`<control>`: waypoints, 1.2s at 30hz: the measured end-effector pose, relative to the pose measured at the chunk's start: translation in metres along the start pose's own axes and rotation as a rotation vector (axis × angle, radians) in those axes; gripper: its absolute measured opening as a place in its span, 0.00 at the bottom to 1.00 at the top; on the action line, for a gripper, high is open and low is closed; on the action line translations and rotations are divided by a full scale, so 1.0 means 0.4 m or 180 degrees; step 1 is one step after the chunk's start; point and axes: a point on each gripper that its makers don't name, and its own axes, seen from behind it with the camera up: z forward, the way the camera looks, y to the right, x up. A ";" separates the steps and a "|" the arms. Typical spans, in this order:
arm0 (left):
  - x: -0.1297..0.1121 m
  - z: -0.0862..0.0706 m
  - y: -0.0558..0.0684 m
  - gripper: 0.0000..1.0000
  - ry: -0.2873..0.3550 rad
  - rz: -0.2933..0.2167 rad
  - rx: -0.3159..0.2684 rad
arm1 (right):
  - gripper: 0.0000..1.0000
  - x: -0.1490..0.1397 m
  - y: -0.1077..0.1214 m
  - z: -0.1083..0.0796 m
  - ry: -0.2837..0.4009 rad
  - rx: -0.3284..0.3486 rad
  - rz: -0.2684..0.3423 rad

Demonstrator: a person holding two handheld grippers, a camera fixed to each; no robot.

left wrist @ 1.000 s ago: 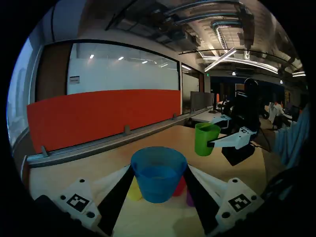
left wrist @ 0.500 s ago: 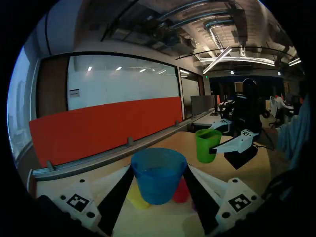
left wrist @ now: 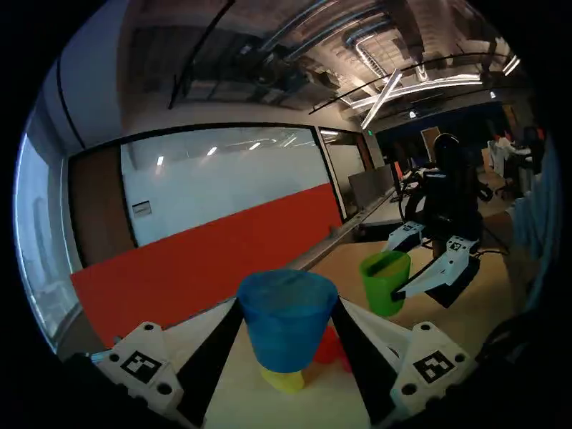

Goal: Pour water

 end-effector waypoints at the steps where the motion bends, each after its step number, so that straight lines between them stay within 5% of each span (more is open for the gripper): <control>1: 0.007 -0.001 -0.002 0.86 0.0012 0.0048 0.0013 | 0.88 0.000 -0.006 0.004 0.0000 0.0016 -0.0003; 24: 0.101 -0.007 0.004 0.86 0.0058 0.1160 0.0136 | 0.88 -0.010 -0.119 0.086 0.0037 0.0321 0.0050; 36: 0.153 -0.010 0.016 0.86 0.0089 0.1557 0.0184 | 0.88 -0.018 -0.155 0.112 0.0040 0.0419 0.0084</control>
